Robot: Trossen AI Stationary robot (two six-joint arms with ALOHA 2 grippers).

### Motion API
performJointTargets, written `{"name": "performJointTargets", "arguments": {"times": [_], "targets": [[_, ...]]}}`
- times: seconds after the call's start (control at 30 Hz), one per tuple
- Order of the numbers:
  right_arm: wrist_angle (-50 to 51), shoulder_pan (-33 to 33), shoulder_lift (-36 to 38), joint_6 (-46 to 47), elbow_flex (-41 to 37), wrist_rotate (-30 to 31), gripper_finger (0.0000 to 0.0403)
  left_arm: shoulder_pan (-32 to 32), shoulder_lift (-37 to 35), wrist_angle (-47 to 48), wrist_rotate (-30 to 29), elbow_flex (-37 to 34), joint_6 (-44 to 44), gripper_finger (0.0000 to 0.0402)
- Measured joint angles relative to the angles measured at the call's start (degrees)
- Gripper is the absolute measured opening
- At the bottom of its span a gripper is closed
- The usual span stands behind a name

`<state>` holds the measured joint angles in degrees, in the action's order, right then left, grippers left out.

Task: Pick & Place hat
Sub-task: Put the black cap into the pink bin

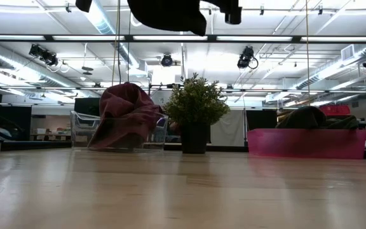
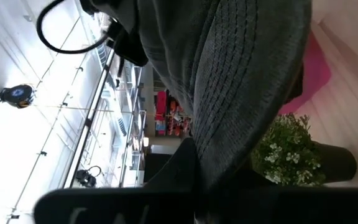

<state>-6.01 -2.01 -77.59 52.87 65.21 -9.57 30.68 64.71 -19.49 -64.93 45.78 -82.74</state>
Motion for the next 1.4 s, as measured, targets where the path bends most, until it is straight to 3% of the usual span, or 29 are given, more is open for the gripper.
{"name": "performJointTargets", "arguments": {"times": [0.17,0.4,0.47,0.6,0.97,1.17,1.3,1.4], "targets": [[-0.2,-1.4,0.1,-0.3,0.0,0.1,0.0269,0.0,0.6,1.2,-0.3,0.0,1.5,0.0011],[-0.8,-1.7,1.2,-4.1,0.0,0.2,0.0055,-0.4,0.6,3.4,-0.2,0.0,5.0,0.0011],[-0.6,-1.7,1.1,-6.2,0.0,0.3,0.0017,-0.4,0.6,3.5,0.2,0.0,6.3,0.0011],[0.5,-1.7,1.2,-7.8,0.0,1.4,0.0015,-0.4,0.6,3.6,0.7,0.0,13.2,0.0035],[8.6,-1.7,9.3,-16.6,0.0,11.3,0.0003,-0.6,0.6,3.9,-5.3,0.0,22.0,0.0181],[24.5,-1.7,17.8,-25.2,0.0,26.4,0.0002,-0.6,0.6,4.0,-9.1,0.0,28.3,0.0231],[36.6,-1.9,21.3,-28.5,0.1,38.5,0.0001,-0.6,0.6,4.0,-9.0,0.0,28.4,0.0239],[42.8,-3.2,21.9,-30.9,0.1,42.5,0.0001,-0.7,0.6,4.0,-7.7,0.0,28.6,0.0239]]}}
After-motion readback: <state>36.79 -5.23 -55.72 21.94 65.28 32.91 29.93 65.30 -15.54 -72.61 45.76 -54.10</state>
